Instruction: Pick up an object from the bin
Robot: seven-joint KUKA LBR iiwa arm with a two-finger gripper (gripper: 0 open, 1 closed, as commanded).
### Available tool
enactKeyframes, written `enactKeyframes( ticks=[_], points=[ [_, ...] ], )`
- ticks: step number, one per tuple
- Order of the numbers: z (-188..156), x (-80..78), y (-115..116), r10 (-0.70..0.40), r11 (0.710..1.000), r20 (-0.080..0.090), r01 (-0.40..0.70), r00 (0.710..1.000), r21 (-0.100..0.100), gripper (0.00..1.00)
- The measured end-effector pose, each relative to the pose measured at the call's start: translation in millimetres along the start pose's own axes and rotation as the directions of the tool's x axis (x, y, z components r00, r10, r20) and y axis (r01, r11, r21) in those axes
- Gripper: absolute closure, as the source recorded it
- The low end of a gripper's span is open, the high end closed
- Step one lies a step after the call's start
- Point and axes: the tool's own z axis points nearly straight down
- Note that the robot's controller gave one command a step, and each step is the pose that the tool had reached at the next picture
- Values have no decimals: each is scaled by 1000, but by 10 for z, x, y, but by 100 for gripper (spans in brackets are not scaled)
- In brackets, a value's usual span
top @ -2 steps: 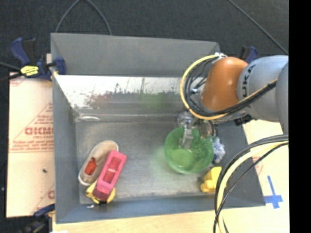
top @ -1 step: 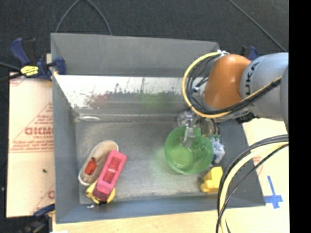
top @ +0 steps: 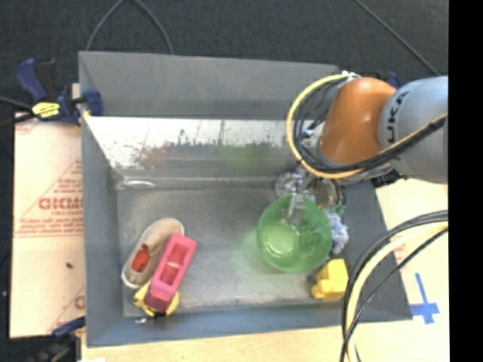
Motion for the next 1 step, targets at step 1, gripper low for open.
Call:
enactKeyframes(
  ticks=[1],
  points=[
    [-344,11,0,0,1000,-7,0,1000,0,100]
  ],
)
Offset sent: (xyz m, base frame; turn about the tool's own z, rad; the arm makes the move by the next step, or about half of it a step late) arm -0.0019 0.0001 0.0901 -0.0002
